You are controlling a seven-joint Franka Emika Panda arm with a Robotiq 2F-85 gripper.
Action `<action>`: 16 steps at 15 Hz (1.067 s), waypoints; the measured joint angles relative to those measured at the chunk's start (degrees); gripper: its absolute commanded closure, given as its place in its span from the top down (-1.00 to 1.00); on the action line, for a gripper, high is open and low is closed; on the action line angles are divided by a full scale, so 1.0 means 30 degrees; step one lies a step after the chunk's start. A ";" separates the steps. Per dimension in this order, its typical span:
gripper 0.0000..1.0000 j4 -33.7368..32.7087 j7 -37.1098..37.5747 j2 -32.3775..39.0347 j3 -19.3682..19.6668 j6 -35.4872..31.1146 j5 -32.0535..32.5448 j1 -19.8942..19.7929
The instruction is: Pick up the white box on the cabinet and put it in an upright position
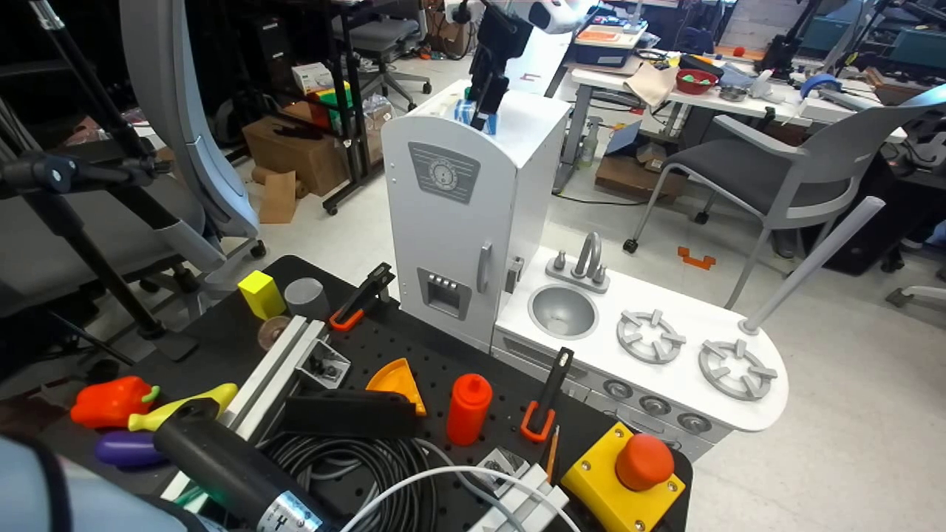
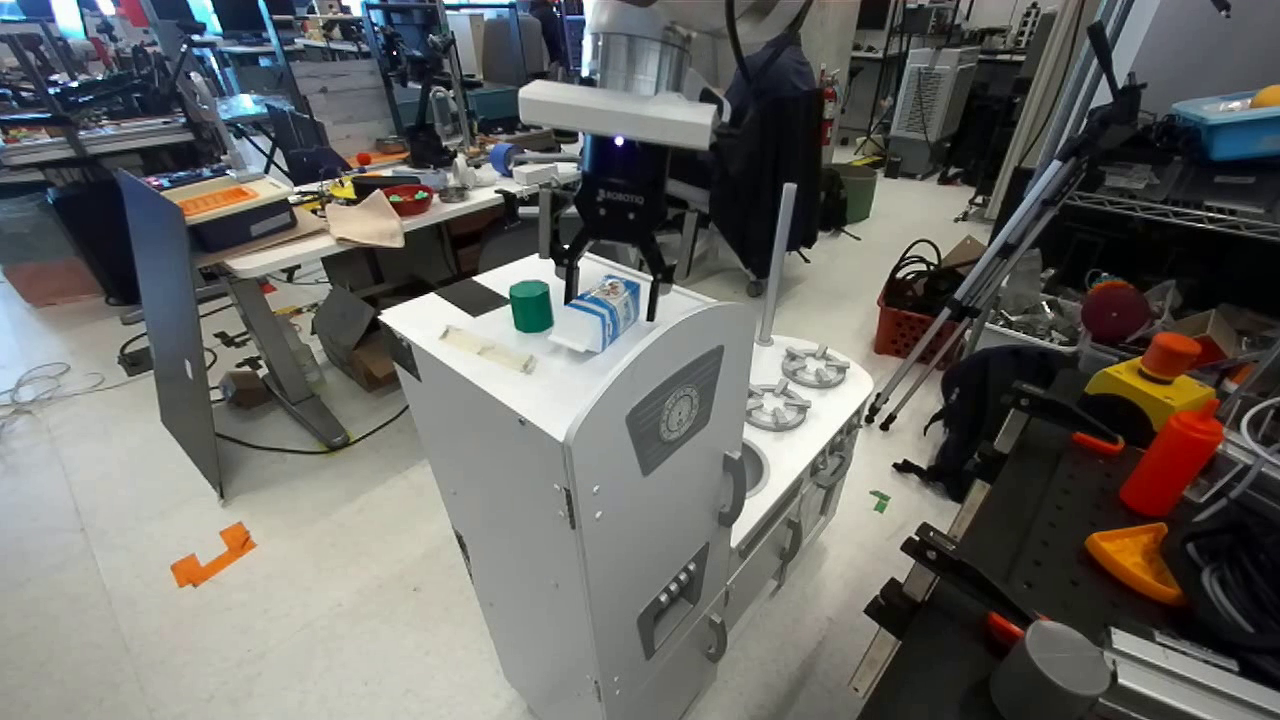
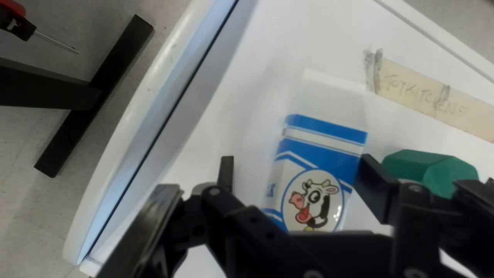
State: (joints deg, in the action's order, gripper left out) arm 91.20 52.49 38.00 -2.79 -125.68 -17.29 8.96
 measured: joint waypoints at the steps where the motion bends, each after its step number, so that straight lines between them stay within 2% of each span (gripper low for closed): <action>1: -0.19 -0.0257 0.0000 0.0134 0.0001 0.0429 0.0000 0.0002; 4: -0.60 -0.1059 -0.0012 0.0509 0.0012 0.1838 -0.0001 -0.0011; 8: -0.65 -0.2136 -0.1344 0.0644 -0.0222 0.4389 -0.0271 -0.0395; 16: -0.65 -0.5323 -0.8555 0.1239 -0.0775 1.0303 -0.2612 -0.2673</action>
State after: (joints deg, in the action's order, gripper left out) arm 75.23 26.83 41.72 -5.12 -94.77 -25.13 0.94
